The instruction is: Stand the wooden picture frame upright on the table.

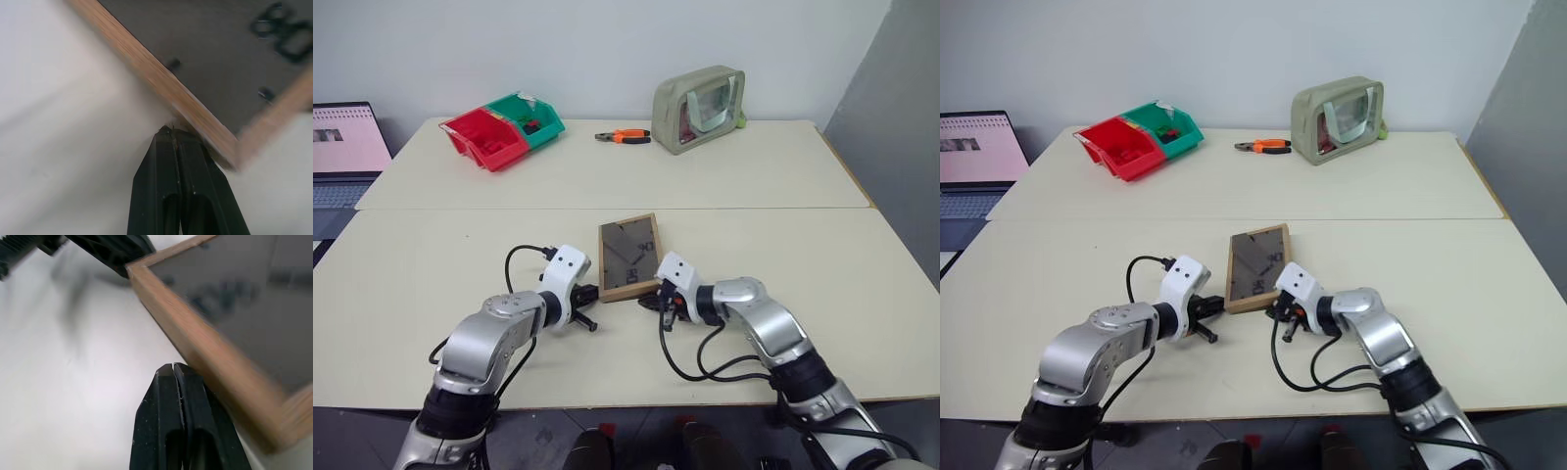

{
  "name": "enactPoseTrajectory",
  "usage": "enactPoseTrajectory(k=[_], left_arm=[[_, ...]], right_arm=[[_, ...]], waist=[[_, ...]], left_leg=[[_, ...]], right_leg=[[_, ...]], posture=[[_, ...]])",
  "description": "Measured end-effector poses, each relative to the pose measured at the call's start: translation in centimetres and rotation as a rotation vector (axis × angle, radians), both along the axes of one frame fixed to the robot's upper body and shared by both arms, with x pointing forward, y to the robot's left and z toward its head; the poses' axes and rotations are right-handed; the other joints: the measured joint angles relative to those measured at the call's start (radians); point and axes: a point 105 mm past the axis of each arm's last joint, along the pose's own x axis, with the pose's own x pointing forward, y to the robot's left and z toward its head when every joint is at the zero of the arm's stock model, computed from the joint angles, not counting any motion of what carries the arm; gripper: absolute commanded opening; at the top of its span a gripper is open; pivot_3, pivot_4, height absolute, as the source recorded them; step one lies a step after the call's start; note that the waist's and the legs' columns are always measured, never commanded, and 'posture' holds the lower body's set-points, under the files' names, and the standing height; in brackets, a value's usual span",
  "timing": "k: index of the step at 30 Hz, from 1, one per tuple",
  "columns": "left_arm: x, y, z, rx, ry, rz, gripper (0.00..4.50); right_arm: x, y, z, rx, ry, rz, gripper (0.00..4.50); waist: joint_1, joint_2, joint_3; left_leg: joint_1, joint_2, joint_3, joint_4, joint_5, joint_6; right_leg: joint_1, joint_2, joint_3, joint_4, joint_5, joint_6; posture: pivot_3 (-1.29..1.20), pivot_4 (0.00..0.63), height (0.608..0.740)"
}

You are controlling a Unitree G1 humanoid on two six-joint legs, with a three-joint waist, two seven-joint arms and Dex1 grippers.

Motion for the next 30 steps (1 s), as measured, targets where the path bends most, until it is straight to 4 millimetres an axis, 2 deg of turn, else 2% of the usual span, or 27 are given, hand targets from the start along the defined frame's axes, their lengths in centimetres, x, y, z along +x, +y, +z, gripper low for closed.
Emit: enactPoseTrajectory(k=[4,7,9,10,12,14,18,23,27,30], left_arm=[[-1.0,0.5,-0.1,0.016,0.031,-0.027,0.01],[-1.3,1.8,0.3,0.046,0.059,-0.034,0.01],[-0.9,3.4,0.6,0.077,0.065,-0.005,0.01],[-0.3,4.4,0.9,0.079,0.061,0.032,0.01],[0.6,5.1,1.1,0.074,0.052,0.063,0.01],[2.9,5.6,1.5,0.059,-0.01,0.114,0.01],[5.7,4.6,1.4,0.016,-0.078,0.147,0.01],[7.8,2.6,1.5,-0.013,-0.113,0.131,0.01],[7.9,1.5,1.5,0.0,-0.115,0.081,0.01],[6.8,0.7,1.4,0.013,-0.092,0.009,0.01]], right_arm=[[-0.7,-2.4,0.0,-0.059,0.016,-0.015,0.03],[-1.2,-4.2,0.2,-0.094,0.041,-0.01,0.03],[-0.7,-5.0,0.6,-0.09,0.036,-0.039,0.03],[-0.1,-5.2,1.0,-0.078,0.022,-0.062,0.03],[0.9,-5.1,1.7,-0.055,-0.006,-0.095,0.03],[3.5,-4.5,2.4,-0.024,-0.078,-0.184,0.03],[6.7,-3.8,2.0,-0.017,-0.139,-0.318,0.03],[8.6,-2.4,1.9,-0.002,-0.175,-0.37,0.03],[8.8,-2.1,1.8,0.003,-0.182,-0.365,0.03],[8.2,-1.9,1.8,-0.008,-0.193,-0.331,0.03]], waist=[[-0.001,0.0,0.0],[-0.008,0.0,0.0],[-0.011,0.0,0.0],[-0.011,0.0,0.0],[-0.01,0.0,0.0],[-0.007,0.0,0.0],[-0.004,-0.001,0.0],[0.011,-0.001,0.0],[0.012,-0.001,0.0],[0.009,0.0,0.0]], left_leg=[[0.001,0.0,0.0,0.0,0.0,0.0],[0.001,0.0,0.001,0.0,0.0,0.0],[0.001,0.0,0.001,0.0,0.0,0.0],[0.001,0.001,0.001,0.0,0.0,0.0],[0.001,0.001,0.001,0.0,0.0,0.0],[0.001,0.0,0.001,0.0,0.0,0.0],[-0.002,0.0,0.001,0.0,0.0,0.0],[-0.003,-0.001,0.001,0.0,0.0,0.0],[-0.002,-0.001,0.001,0.0,0.0,0.0],[-0.002,0.0,0.001,0.0,0.0,0.0]], right_leg=[[0.0,0.0,0.0,0.0,-0.001,0.002],[0.0,0.001,0.001,-0.001,-0.001,0.002],[0.0,0.003,0.001,-0.001,-0.002,0.002],[-0.001,0.005,0.001,0.0,-0.002,0.002],[-0.001,0.006,0.001,0.0,-0.002,0.002],[0.0,0.006,0.001,0.0,-0.001,0.002],[-0.002,0.004,0.001,-0.001,0.001,-0.002],[-0.002,0.0,0.0,-0.001,0.001,-0.002],[-0.001,0.001,0.0,-0.001,0.001,-0.002],[-0.002,0.001,0.0,-0.001,0.001,-0.002]], posture=[[0.0,0.15,0.74],[0.0,0.15,0.74],[0.0,0.15,0.74],[0.0,0.15,0.74],[0.0,0.15,0.74],[0.0,0.15,0.74],[0.0,0.15,0.74],[0.0,0.15,0.74],[0.0,0.15,0.74],[0.0,0.15,0.74]])
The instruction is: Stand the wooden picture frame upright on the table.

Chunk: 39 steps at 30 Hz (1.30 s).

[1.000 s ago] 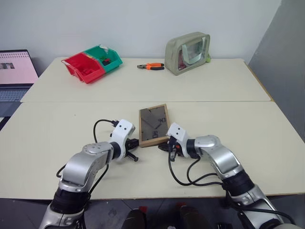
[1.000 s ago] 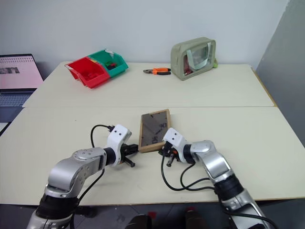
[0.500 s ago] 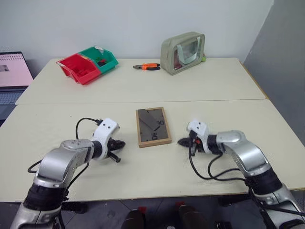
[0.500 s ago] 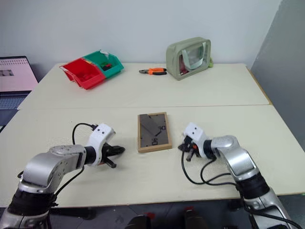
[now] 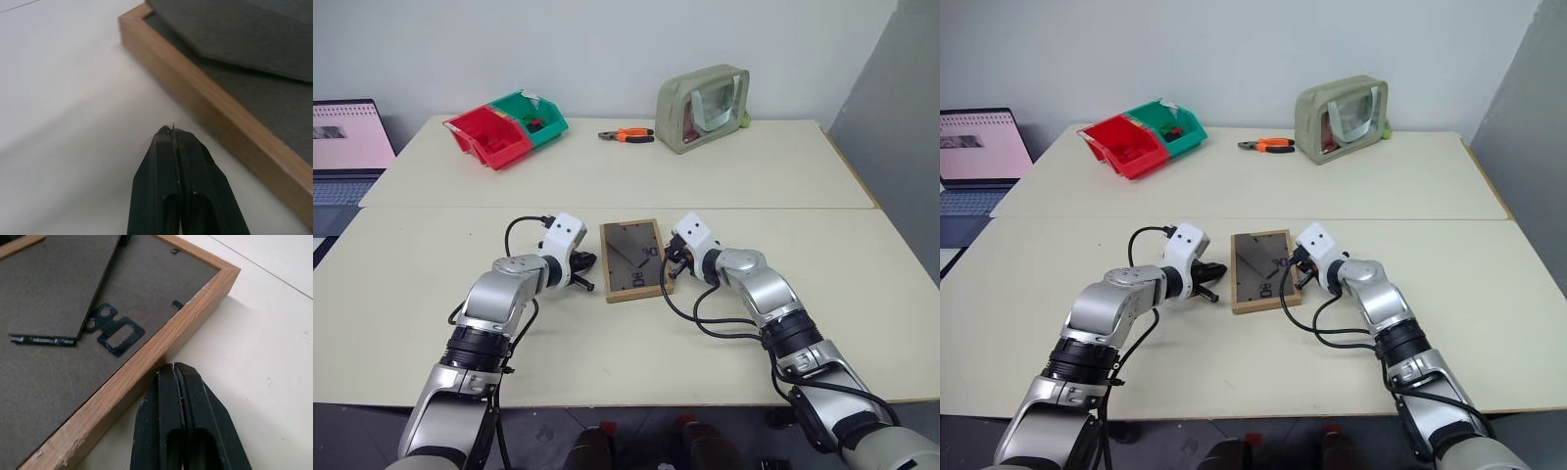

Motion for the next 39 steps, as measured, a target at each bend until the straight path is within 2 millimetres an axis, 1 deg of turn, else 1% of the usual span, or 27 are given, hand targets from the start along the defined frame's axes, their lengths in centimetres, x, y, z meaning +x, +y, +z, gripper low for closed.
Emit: enactPoseTrajectory(k=[3,5,8,14,18,21,25,29,32,34,35,37,38,39], left_arm=[[-0.8,0.0,-0.1,0.016,0.01,-0.024,0.01],[-1.7,0.0,-0.4,0.035,0.027,-0.047,0.01],[-2.4,0.2,-0.4,0.049,0.041,-0.058,0.01],[-4.6,0.6,-0.7,0.089,0.07,-0.095,0.01],[-5.5,0.8,-0.8,0.089,0.1,-0.115,0.01],[-5.7,1.2,-0.6,0.091,0.116,-0.125,0.01],[-6.2,1.7,-0.5,0.088,0.144,-0.161,0.01],[-6.7,3.0,-0.7,0.106,0.165,-0.193,0.01],[-7.6,5.7,-0.7,0.093,0.2,-0.159,0.01],[-8.3,7.1,-0.6,0.044,0.238,-0.129,0.01],[-8.7,7.4,-0.6,0.024,0.248,-0.129,0.01],[-9.7,7.3,0.2,-0.116,0.298,-0.141,0.39],[-9.9,7.2,0.6,-0.163,0.314,-0.144,0.48],[-10.2,7.2,1.0,-0.22,0.337,-0.136,0.75]], right_arm=[[-0.6,0.2,-0.1,-0.004,-0.004,0.017,0.03],[-1.4,0.4,-0.2,-0.005,0.005,0.035,0.03],[-2.3,0.6,-0.4,-0.016,0.018,0.055,0.03],[-4.6,0.9,-0.6,-0.052,0.068,0.117,0.03],[-5.6,1.0,-0.7,-0.066,0.097,0.132,0.03],[-6.2,1.2,-0.7,-0.076,0.11,0.146,0.03],[-6.5,0.9,-0.6,-0.092,0.112,0.164,0.03],[-6.7,0.1,-0.7,-0.111,0.115,0.174,0.03],[-6.0,-1.4,-0.6,-0.113,0.104,0.129,0.03],[-5.4,-2.5,-0.6,-0.115,0.099,0.089,0.03],[-5.3,-2.6,-0.6,-0.111,0.098,0.083,0.03],[-5.0,-2.8,-0.6,-0.098,0.096,0.08,0.0],[-5.0,-2.7,-0.6,-0.095,0.095,0.084,0.0],[-5.0,-2.6,-0.6,-0.093,0.091,0.088,0.0]], waist=[[-0.002,0.0,0.0],[-0.004,0.0,0.0],[-0.008,0.0,0.0],[-0.017,0.0,0.0],[-0.017,0.0,0.0],[-0.017,0.0,0.0],[-0.017,0.0,0.0],[-0.017,0.0,0.0],[-0.022,0.0,0.0],[-0.022,0.0,0.0],[-0.021,0.0,0.0],[-0.019,0.0,0.0],[-0.018,0.0,0.0],[-0.018,0.0,0.0]], left_leg=[[0.0,0.0,0.0,0.0,0.0,0.0],[0.0,0.0,0.0,0.0,0.0,0.0],[0.001,0.0,0.0,0.0,0.0,0.0],[0.002,0.0,0.0,-0.001,0.0,0.0],[0.002,0.0,0.0,-0.001,0.0,0.0],[0.002,0.0,0.0,-0.001,0.0,0.0],[0.002,0.0,0.0,-0.001,0.0,0.0],[0.001,0.0,0.0,-0.001,0.0,0.0],[0.002,0.001,0.001,-0.001,0.0,0.0],[0.002,0.001,0.0,-0.001,0.0,0.0],[0.002,0.001,0.0,-0.001,0.0,0.0],[0.001,0.001,0.0,-0.001,0.0,0.0],[0.001,0.001,0.0,-0.001,0.0,0.0],[0.001,0.001,0.0,-0.001,0.0,0.0]], right_leg=[[0.0,0.0,0.0,0.0,0.0,0.0],[0.0,0.0,0.0,0.0,0.0,0.0],[0.0,0.0,0.0,0.001,0.0,0.0],[0.0,0.0,0.0,0.0,0.0,0.0],[0.0,0.0,0.0,0.0,-0.001,0.001],[0.0,0.001,0.001,0.0,-0.002,0.002],[0.0,0.001,0.0,0.0,-0.002,0.002],[0.0,0.001,0.0,0.0,-0.002,0.002],[-0.001,0.001,0.001,0.0,-0.002,0.002],[-0.001,0.001,0.0,0.0,-0.003,0.002],[-0.001,0.001,0.0,0.0,-0.003,0.002],[-0.001,0.001,0.0,0.0,-0.003,0.002],[-0.001,0.001,0.0,0.0,-0.003,0.003],[-0.001,0.001,0.0,0.0,-0.003,0.003]], posture=[[0.0,0.15,0.74],[0.0,0.15,0.74],[0.0,0.15,0.74],[0.0,0.15,0.74],[0.0,0.15,0.74],[0.0,0.15,0.74],[0.0,0.15,0.74],[0.0,0.15,0.74],[0.0,0.15,0.74],[0.0,0.15,0.74],[0.0,0.15,0.74],[0.0,0.15,0.74],[0.0,0.15,0.74],[0.0,0.15,0.74]])
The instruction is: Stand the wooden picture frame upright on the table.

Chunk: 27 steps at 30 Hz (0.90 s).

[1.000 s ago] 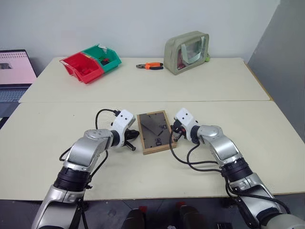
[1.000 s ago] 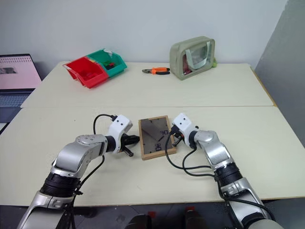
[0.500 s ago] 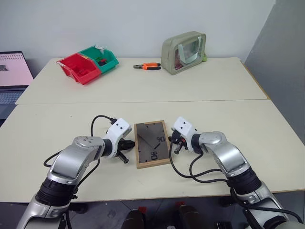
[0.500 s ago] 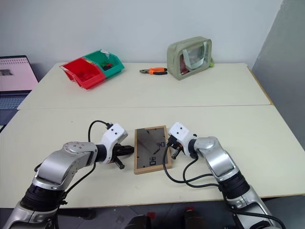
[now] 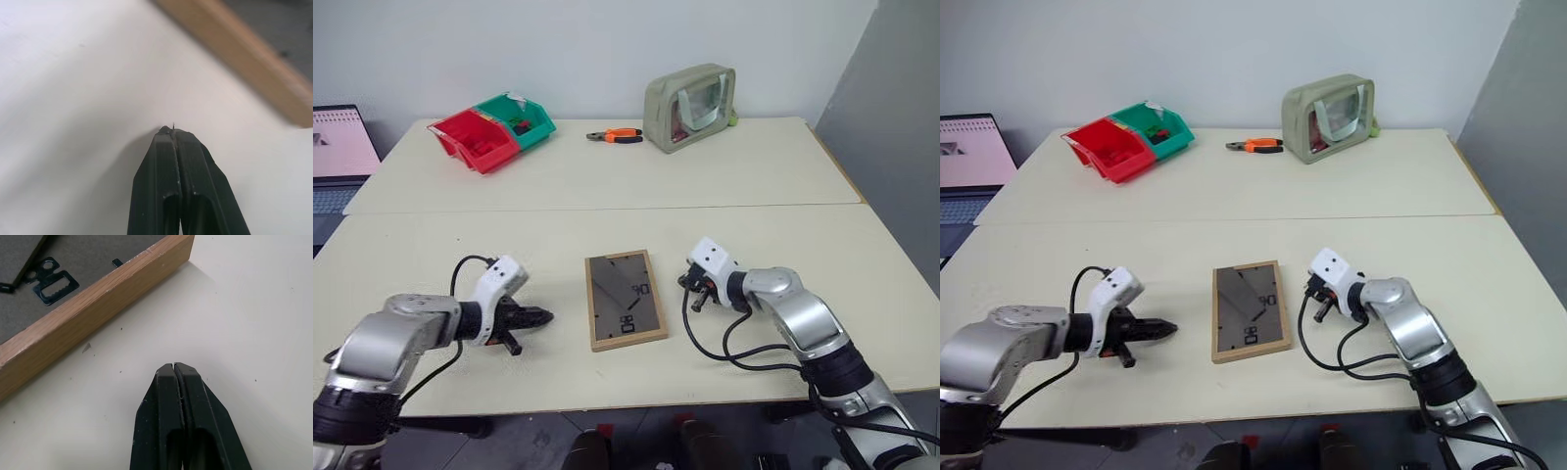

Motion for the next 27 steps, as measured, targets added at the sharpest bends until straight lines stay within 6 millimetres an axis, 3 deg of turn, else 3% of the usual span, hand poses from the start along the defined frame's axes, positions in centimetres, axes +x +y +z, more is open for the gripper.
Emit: enactPoseTrajectory(k=[5,7,11,18,27], left_arm=[[-1.6,-1.5,3.1,-0.464,0.23,0.043,1.78],[-2.3,-1.7,2.5,-0.532,0.299,0.056,2.15],[-2.9,-2.5,0.9,-0.572,0.374,0.084,3.09],[-1.7,-3.2,-0.4,-0.583,0.415,0.145,4.4],[-0.8,-4.6,-2.1,-0.547,0.482,0.136,4.49]], right_arm=[[-0.2,0.2,0.1,0.01,-0.018,0.023,0.0],[-0.8,0.4,-0.3,0.016,-0.002,0.033,0.0],[-1.5,0.6,-0.6,0.027,0.009,0.041,0.0],[-2.0,0.7,-0.8,0.034,0.025,0.027,0.0],[-1.8,0.8,-1.0,0.037,0.027,-0.002,0.0]], waist=[[0.002,0.0,0.0],[0.002,0.0,0.0],[0.002,0.0,0.0],[0.003,0.0,0.0],[0.004,0.0,-0.001]], left_leg=[[0.0,0.0,-0.001,0.001,0.0,0.0],[0.0,0.001,-0.001,0.0,0.0,0.0],[0.001,0.002,-0.003,0.001,0.0,0.0],[0.001,0.0,-0.002,0.001,0.0,0.0],[0.002,0.0,-0.002,0.001,0.0,-0.001]], right_leg=[[0.001,0.0,-0.001,0.0,0.0,0.001],[0.001,-0.002,-0.001,0.0,0.0,0.0],[0.001,-0.002,0.001,0.001,0.001,-0.001],[0.002,-0.002,0.0,0.001,0.001,-0.001],[0.002,-0.002,0.0,0.001,0.001,-0.001]], posture=[[0.0,0.15,0.74],[0.0,0.15,0.74],[0.0,0.15,0.74],[0.0,0.15,0.74],[0.0,0.15,0.74]])
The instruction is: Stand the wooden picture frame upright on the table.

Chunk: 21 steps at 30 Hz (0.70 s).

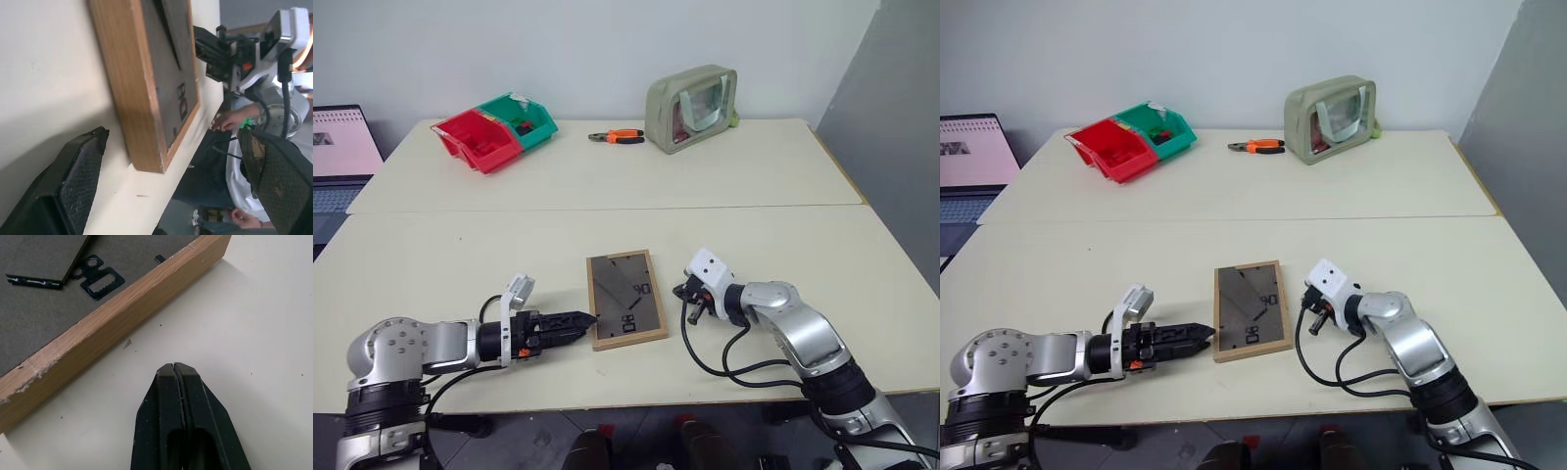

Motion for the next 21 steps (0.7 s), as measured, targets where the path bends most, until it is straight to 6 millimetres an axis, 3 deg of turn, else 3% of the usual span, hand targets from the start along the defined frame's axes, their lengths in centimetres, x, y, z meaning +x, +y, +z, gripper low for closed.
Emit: enactPoseTrajectory(k=[11,14,21], left_arm=[[1.6,-3.0,-0.7,-0.032,-0.044,-0.033,4.49],[1.6,-3.3,-0.7,-0.042,-0.047,-0.038,4.49],[1.3,-3.3,-1.2,-0.046,-0.031,-0.029,3.07]], right_arm=[[-0.7,4.4,0.1,0.051,0.0,0.073,0.0],[-0.8,4.5,0.0,0.046,-0.001,0.074,0.0],[-0.8,3.6,-0.7,0.028,0.006,0.053,0.0]], waist=[[0.027,0.006,-0.006],[0.028,0.005,-0.006],[0.022,0.005,-0.006]], left_leg=[[0.001,-0.003,0.0,0.001,0.001,0.001],[0.001,-0.004,0.0,0.001,0.001,0.001],[0.0,-0.002,0.001,0.001,0.001,0.001]], right_leg=[[0.003,-0.001,0.0,-0.001,0.001,0.006],[0.003,-0.001,0.0,-0.002,0.001,0.006],[0.002,-0.001,0.0,-0.002,0.001,0.005]], posture=[[0.0,0.15,0.74],[0.0,0.15,0.74],[0.0,0.15,0.74]])
